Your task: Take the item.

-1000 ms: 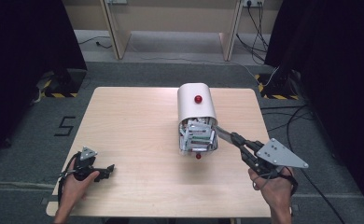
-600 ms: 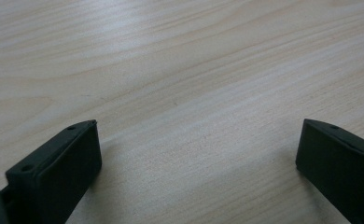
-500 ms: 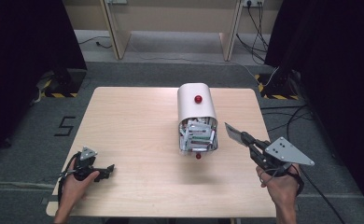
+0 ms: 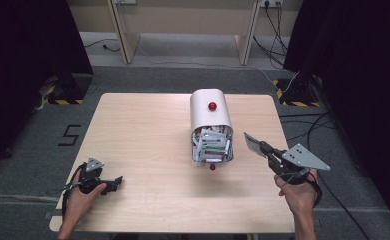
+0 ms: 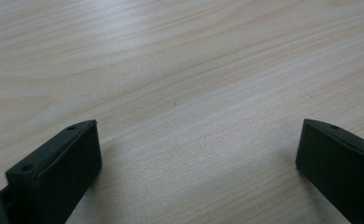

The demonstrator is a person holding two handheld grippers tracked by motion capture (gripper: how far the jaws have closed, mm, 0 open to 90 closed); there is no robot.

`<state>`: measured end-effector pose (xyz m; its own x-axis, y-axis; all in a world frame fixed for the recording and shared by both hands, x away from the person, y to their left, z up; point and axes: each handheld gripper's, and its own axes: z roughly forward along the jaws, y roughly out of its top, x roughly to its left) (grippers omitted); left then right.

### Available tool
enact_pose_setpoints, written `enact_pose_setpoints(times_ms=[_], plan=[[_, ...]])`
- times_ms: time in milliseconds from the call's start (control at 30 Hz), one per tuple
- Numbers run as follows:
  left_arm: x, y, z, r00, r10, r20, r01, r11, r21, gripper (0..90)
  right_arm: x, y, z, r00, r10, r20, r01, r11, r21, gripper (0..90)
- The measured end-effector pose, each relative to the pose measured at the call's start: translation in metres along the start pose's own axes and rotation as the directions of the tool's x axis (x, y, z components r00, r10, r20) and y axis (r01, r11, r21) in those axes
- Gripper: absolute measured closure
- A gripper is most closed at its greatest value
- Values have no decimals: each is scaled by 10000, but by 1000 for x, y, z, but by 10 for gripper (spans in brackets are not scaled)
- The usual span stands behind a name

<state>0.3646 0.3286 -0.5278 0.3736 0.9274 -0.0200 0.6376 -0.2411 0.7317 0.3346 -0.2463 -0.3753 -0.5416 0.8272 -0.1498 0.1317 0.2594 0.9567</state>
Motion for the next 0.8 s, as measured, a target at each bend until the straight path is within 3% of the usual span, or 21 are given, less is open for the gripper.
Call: enact_pose_setpoints(times_ms=[800], plan=[[0,0,0,10000,2,0,-2,10000,2,0,-17,-31,23,9985,530,164,-543,9936,992,897]])
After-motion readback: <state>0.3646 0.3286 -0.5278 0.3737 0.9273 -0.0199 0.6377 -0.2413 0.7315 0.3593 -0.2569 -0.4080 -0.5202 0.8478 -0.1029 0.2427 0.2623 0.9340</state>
